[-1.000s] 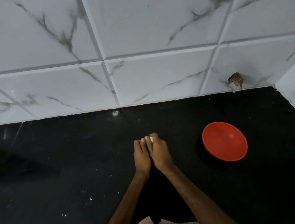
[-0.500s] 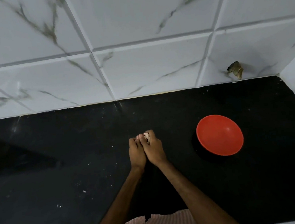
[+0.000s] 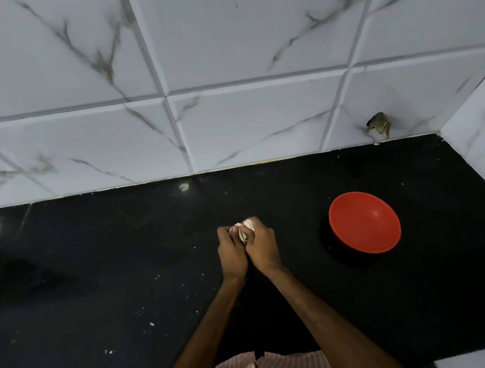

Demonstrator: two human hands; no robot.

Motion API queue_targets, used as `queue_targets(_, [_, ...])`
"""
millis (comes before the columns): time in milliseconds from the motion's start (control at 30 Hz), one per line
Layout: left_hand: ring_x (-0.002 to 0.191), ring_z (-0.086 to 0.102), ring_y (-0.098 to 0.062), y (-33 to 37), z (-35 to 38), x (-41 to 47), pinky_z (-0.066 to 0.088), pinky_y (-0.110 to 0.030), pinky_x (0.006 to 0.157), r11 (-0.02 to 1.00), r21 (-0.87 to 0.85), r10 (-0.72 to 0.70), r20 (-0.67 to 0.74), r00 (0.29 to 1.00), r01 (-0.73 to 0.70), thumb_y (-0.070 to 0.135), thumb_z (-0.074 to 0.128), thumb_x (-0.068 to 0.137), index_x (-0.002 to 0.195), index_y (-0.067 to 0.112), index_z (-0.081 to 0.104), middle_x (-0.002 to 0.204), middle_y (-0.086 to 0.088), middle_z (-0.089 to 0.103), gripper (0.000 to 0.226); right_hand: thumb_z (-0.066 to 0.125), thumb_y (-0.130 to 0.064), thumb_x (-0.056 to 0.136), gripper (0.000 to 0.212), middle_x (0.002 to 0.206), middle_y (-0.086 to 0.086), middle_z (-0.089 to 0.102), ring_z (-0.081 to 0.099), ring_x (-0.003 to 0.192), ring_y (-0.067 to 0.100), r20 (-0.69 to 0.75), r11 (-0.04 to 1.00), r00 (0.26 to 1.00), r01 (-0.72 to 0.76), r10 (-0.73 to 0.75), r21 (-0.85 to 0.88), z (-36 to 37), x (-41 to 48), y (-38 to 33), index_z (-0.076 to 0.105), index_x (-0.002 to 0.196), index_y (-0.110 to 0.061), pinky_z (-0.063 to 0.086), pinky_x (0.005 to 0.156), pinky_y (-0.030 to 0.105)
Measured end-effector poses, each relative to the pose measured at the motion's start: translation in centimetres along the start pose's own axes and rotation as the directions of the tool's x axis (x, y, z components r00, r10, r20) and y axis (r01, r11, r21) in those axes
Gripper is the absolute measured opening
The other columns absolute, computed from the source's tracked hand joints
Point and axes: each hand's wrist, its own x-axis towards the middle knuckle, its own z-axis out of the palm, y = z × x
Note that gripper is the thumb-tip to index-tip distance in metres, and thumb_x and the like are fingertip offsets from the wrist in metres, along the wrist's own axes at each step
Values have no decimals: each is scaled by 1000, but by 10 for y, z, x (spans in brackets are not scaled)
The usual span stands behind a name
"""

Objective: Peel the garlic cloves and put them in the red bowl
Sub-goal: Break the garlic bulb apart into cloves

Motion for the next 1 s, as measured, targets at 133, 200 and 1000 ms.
queue_targets(133, [81, 60, -16, -4, -6, 11, 52, -35, 72, 995, -75, -56, 72, 996, 61, 32, 38, 110, 97, 14, 53, 88, -3, 63, 27, 49, -27, 106, 20, 99, 0, 69, 67, 91, 14, 37, 980, 994, -103, 98, 168, -1, 5, 1, 65, 109, -16, 56, 79, 28])
queue_targets(200, [84, 62, -18, -7, -9, 17, 54, -43, 79, 992, -90, -79, 138, 987, 92, 42, 41, 108, 101, 13, 55, 90, -5, 64, 33, 48, -28, 107, 20, 98, 0, 69, 68, 91, 14, 95, 964, 988, -138, 119, 227, -6, 6, 2, 65, 109, -18, 58, 75, 27])
queue_targets(1000, [75, 56, -15, -37, 6, 16, 46, -29, 64, 994, 1, -113, 9, 994, 113, 14, 43, 107, 90, 18, 54, 83, -3, 62, 21, 59, -15, 101, 9, 95, -10, 68, 62, 86, -13, 199, 989, 980, -54, 26, 136, 8, 11, 25, 67, 105, -16, 49, 75, 9])
